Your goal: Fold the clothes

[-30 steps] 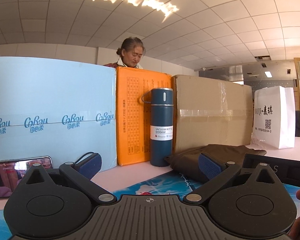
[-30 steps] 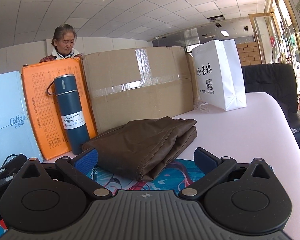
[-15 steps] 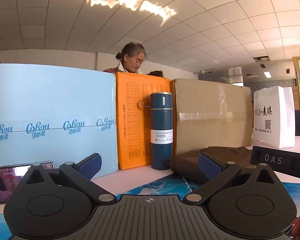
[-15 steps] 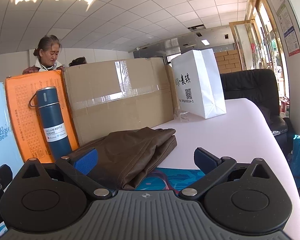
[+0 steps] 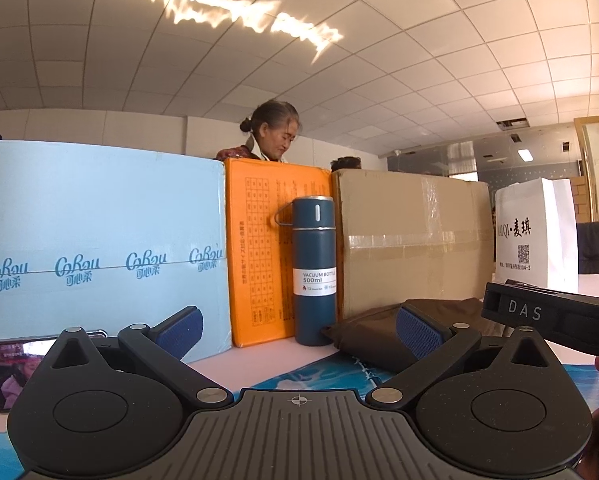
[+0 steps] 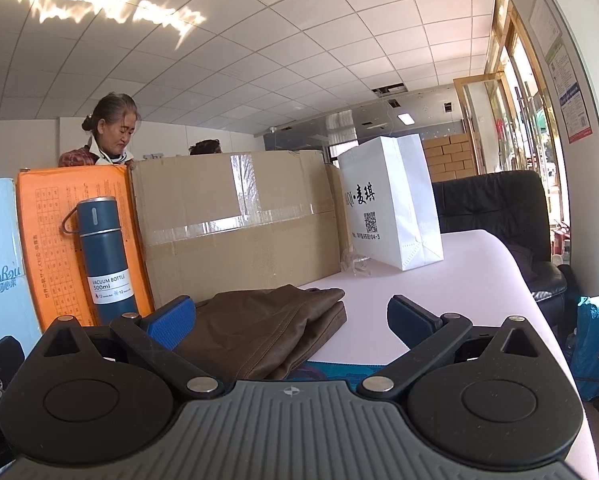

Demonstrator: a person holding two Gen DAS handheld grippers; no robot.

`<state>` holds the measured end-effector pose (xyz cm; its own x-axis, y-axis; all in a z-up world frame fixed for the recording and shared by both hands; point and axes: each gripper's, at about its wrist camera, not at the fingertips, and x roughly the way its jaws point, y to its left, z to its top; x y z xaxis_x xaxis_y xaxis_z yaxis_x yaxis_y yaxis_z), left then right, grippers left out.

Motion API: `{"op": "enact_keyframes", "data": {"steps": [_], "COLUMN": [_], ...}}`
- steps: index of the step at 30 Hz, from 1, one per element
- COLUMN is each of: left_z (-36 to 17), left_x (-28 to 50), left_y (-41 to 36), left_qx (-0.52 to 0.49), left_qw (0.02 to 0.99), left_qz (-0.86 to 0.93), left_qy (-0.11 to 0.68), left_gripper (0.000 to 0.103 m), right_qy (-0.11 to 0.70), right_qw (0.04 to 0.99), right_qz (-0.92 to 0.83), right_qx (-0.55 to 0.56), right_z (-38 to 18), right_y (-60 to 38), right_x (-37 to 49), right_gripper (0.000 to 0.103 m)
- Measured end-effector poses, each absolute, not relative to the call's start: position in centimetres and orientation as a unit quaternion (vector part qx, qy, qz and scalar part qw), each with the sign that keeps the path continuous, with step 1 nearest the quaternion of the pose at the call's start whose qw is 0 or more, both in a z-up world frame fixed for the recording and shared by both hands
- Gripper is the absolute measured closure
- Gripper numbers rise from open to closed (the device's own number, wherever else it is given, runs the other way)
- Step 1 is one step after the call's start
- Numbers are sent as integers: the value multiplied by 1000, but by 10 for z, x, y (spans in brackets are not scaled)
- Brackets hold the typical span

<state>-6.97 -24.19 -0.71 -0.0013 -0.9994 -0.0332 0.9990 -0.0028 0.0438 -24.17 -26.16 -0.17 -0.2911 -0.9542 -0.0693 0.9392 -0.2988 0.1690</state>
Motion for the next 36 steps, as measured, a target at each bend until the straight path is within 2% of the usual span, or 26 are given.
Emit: {"op": "enact_keyframes", "data": {"steps": [7, 22, 36], "left_z": [-7, -8, -8], "left_x": [-74, -73, -75], "left_y": [-242, -249, -250], "left_qx": [32, 34, 35], "left_qw": [716, 723, 723], "left_qz": [-697, -690, -690], "left_qy": [-14, 4, 1], "left_gripper": [0, 0, 0], "right_qy": [-44, -12, -16], "right_qw": [588, 595, 593], "right_qz": [-805, -793, -792], "right_qx": [64, 128, 145], "right_z": [-1, -4, -5], "right_y": [-259, -275, -275], "right_x": [-238, -248, -253], "right_gripper": [0, 0, 0]}}
